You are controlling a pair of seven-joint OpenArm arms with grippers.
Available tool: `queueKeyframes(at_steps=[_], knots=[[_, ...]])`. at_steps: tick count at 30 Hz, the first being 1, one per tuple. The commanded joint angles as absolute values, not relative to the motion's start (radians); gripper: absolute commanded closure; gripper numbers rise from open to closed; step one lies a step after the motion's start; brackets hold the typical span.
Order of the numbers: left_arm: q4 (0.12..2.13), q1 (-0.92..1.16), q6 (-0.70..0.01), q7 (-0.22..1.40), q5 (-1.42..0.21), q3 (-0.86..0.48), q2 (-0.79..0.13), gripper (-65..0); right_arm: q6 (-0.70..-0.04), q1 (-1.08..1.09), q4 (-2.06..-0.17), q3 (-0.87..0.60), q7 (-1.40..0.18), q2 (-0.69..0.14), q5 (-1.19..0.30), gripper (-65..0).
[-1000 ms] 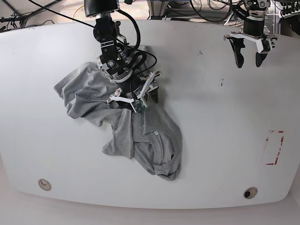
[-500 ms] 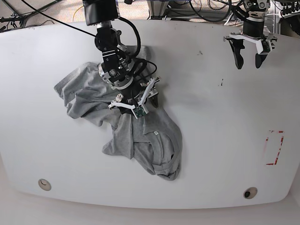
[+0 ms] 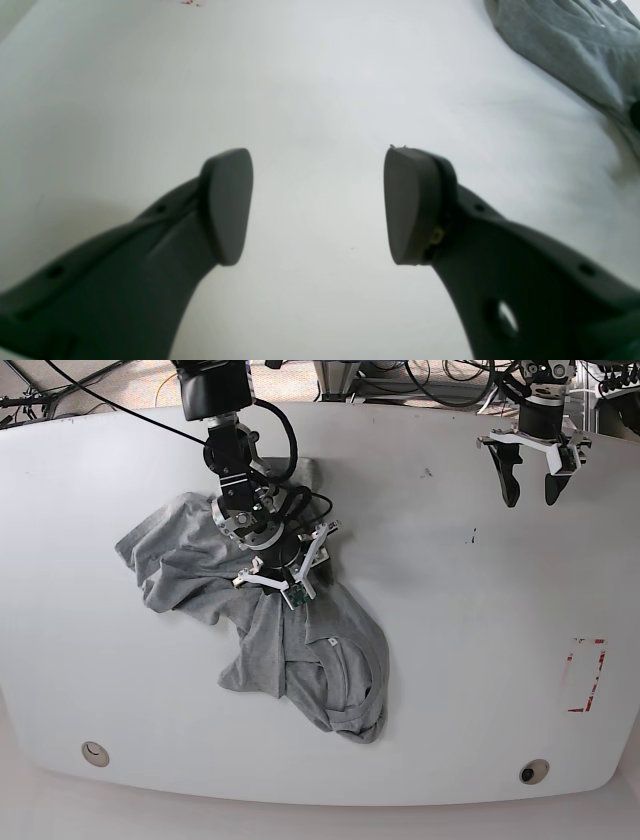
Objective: Fold the T-shirt properly
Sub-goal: 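Close the right gripper on the shirt fabric, then drag the gripped shirt edge with the right gripper away from the robot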
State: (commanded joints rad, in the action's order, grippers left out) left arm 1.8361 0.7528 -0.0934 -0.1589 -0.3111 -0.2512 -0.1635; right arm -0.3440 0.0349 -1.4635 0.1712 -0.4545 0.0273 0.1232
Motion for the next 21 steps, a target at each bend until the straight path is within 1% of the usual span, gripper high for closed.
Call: queueKeyframes(at_steps=[5, 13, 15, 21], knots=[[1.833, 0.752, -0.094, -0.159, -0.312, -0.251, -0.164, -38.9, -0.341, 0.034, -1.461, 0.172, -0.456, 0.028, 0.122, -19.3], [1.835, 0.738, -0.093, -0.155, -0.308, -0.247, -0.165, -38.9, -0.333, 0.034, -1.48, 0.175, -0.453, 0.032, 0.121, -3.1], [1.833, 0.737, -0.092, -0.155, -0.309, -0.247, -0.165, -38.8, -0.333, 0.032, -1.49, 0.175, -0.455, 0.032, 0.12, -0.7], [1.829, 0.723, -0.09, -0.151, -0.307, -0.248, -0.165, -38.9, -0.33, 0.026, -1.539, 0.174, -0.468, 0.037, 0.124, 0.0]])
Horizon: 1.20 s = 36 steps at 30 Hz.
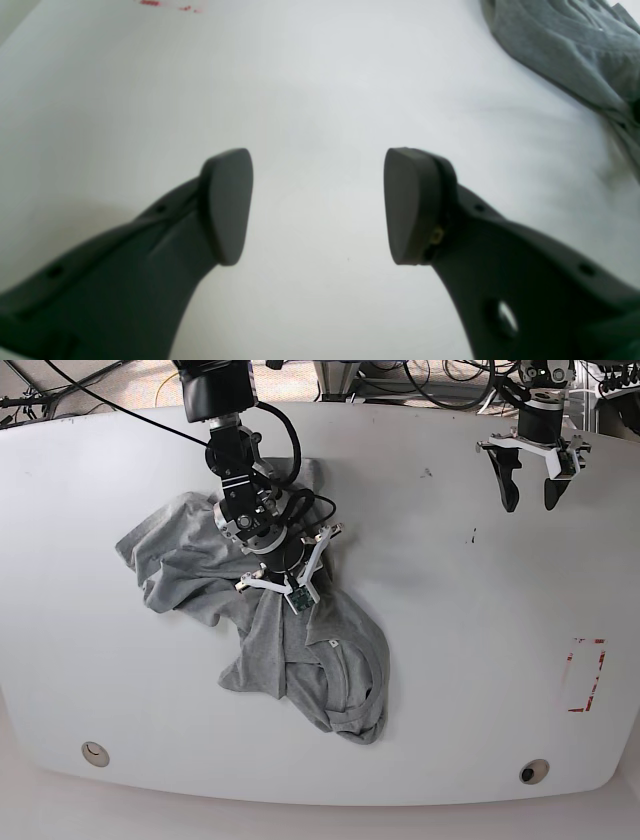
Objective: Fold the T-shirt properly
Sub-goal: 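Drag the gripped shirt edge with the right gripper away from the robot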
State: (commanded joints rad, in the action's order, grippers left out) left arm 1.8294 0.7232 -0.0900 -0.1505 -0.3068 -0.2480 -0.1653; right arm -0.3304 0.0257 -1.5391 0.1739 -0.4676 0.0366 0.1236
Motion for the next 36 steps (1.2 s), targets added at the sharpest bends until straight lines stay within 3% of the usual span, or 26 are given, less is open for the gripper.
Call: queueKeyframes(at_steps=[24, 36], knots=[[1.832, 0.718, -0.089, -0.151, -0.305, -0.251, -0.17, -39.0, -0.338, -0.021, -1.855, 0.178, -0.479, 0.068, 0.119, -0.4], [1.841, 0.7, -0.089, -0.141, -0.303, -0.246, -0.182, -38.8, -0.337, 0.083, -1.966, 0.182, -0.486, 0.066, 0.123, -0.3]])
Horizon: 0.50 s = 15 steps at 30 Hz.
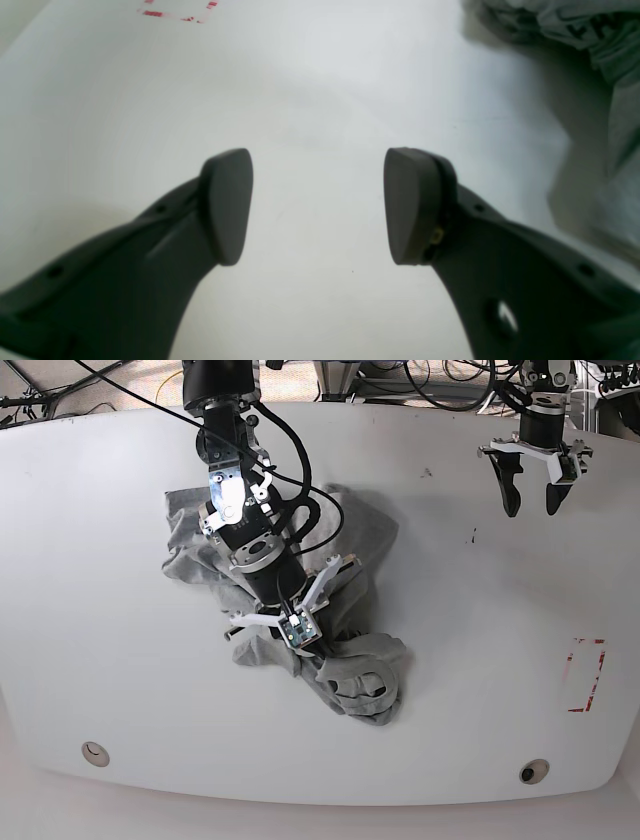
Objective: Fold the T-shirt properly
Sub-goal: 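Drag the gripped shirt edge with the right gripper away from the robot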
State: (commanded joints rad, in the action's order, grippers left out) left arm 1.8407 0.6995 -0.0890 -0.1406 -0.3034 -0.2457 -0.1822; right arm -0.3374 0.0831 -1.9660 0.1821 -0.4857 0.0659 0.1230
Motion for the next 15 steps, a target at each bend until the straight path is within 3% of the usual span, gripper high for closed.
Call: queueKeyframes(at_steps=[15], knots=[[1.837, 0.635, -0.089, -0.105, -0.304, -0.226, -0.207, -38.9, -0.346, 0.317, -1.919, 0.184, -0.5, 0.073, 0.116, -0.2]])
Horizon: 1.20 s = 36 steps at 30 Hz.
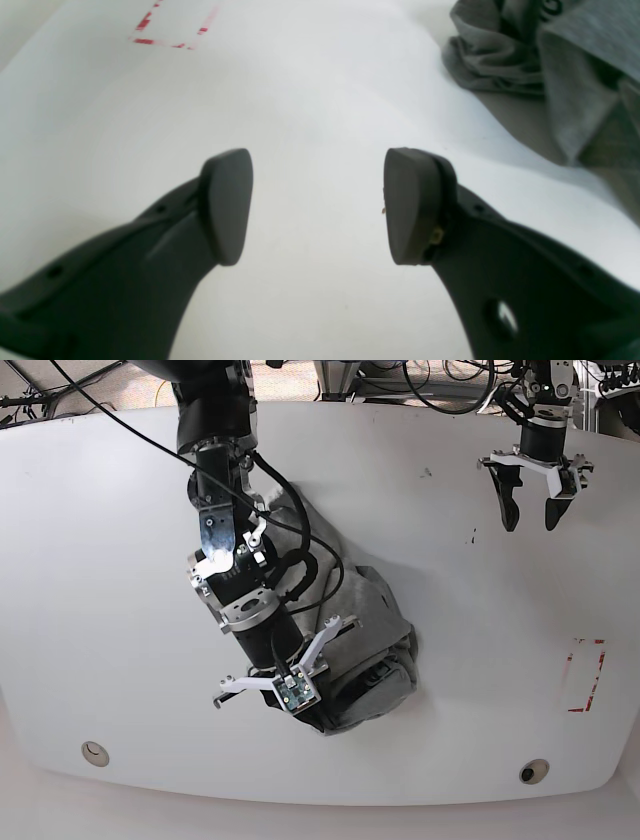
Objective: Fold the T-shirt properly
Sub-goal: 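Drag the gripped shirt edge with the right gripper away from the robot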
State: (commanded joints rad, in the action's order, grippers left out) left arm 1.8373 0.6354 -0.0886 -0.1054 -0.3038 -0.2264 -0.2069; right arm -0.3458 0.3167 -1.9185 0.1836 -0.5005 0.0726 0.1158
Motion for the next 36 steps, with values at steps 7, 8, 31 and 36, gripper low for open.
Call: queueKeyframes(at_steps=[7, 8, 31, 36], knots=[[1.833, 0.636, -0.093, -0.111, -0.299, -0.233, -0.208, -38.4, -0.351, 0.421, -1.917, 0.188, -0.527, 0.057, 0.125, 0.0], [1.833, 0.635, -0.093, -0.11, -0.299, -0.233, -0.208, -38.5, -0.351, 0.431, -1.917, 0.189, -0.529, 0.053, 0.125, 0.0], [1.853, 0.631, -0.09, -0.13, -0.304, -0.223, -0.199, -39.0, -0.355, 0.568, -1.877, 0.192, -0.539, -0.075, 0.13, -0.3], [1.849, 0.606, -0.089, -0.121, -0.305, -0.212, -0.2, -39.0, -0.354, 0.583, -1.882, 0.189, -0.535, -0.066, 0.125, -0.1]])
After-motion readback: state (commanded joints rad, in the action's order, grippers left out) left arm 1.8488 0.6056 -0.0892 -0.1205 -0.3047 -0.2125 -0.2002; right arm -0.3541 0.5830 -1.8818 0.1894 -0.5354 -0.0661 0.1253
